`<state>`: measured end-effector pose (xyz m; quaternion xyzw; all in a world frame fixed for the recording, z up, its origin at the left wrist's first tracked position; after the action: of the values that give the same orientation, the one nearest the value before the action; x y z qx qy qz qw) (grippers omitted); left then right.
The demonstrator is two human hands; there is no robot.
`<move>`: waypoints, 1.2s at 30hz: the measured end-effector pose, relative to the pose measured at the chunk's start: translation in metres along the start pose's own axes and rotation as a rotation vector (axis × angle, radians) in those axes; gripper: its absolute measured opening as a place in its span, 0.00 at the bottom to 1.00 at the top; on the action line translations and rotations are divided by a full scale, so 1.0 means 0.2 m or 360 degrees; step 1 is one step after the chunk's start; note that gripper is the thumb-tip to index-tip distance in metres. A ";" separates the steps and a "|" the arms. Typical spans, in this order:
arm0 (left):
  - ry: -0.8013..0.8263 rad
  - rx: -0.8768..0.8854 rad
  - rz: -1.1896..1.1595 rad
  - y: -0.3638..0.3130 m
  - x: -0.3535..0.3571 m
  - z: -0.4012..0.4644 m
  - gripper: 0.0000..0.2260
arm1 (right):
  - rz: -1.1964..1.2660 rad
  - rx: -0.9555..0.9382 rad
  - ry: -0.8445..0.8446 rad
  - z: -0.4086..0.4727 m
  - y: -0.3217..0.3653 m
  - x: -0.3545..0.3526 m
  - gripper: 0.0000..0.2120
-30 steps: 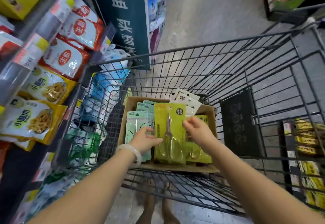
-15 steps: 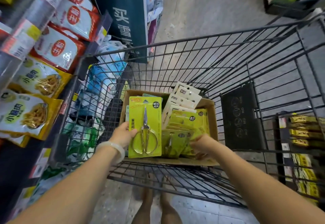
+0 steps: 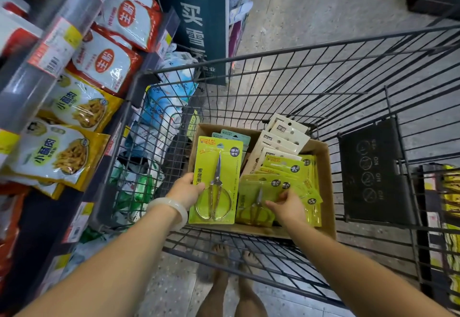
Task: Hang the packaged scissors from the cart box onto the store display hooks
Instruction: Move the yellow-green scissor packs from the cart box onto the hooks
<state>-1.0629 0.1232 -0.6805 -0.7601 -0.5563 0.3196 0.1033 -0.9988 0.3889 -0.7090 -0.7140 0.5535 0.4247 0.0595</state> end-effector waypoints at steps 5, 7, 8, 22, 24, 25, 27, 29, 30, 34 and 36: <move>-0.0006 0.0019 0.0019 0.02 -0.04 0.01 0.07 | -0.0035 0.0040 0.0003 0.02 -0.03 0.04 0.26; -0.0002 0.0014 0.0029 0.04 -0.05 0.00 0.07 | -0.0016 0.0064 0.0010 0.04 -0.03 0.04 0.22; 0.0001 0.0018 0.0038 0.04 -0.05 -0.01 0.07 | -0.0026 0.0055 0.0015 0.05 -0.02 0.03 0.19; -0.0015 0.0104 -0.0153 -0.16 -0.13 -0.18 0.07 | 0.0776 -0.0273 0.0114 -0.07 0.43 -0.37 0.13; 0.0028 0.0127 -0.0244 -0.22 -0.14 -0.24 0.06 | 0.0852 -0.0308 0.0211 -0.15 0.54 -0.42 0.15; 0.0057 0.0149 -0.0283 -0.25 -0.15 -0.26 0.06 | 0.0865 -0.0346 0.0258 -0.19 0.59 -0.44 0.13; 0.0085 0.0204 -0.0341 -0.29 -0.17 -0.29 0.06 | 0.0887 -0.0405 0.0357 -0.29 0.68 -0.46 0.10; 0.0059 0.0296 -0.0359 -0.29 -0.20 -0.24 0.18 | 0.0945 -0.0421 0.0448 -0.39 0.74 -0.46 0.10; 0.0029 0.0338 -0.0331 -0.28 -0.22 -0.21 0.26 | 0.0974 -0.0414 0.0489 -0.43 0.76 -0.46 0.10; -0.0047 0.0342 -0.0456 -0.23 -0.29 -0.23 0.12 | 0.1053 -0.0354 0.0750 -0.60 0.82 -0.40 0.13; -0.0095 0.0374 -0.0558 -0.25 -0.36 -0.43 0.06 | 0.1017 -0.0378 0.0862 -0.68 0.85 -0.37 0.13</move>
<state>-1.0628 0.0918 -0.5615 -0.6245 -0.6418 0.3818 0.2287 -1.0695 0.3040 -0.5075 -0.5943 0.6896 0.2797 -0.3049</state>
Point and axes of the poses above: each hand's wrist, its own z-axis towards the middle knuckle, its own x-axis out of the palm, y = z × x, the point moved 9 cm from there along z, towards the middle knuckle, and after that the axes turned 8 degrees about -y, right-handed, at the moved point
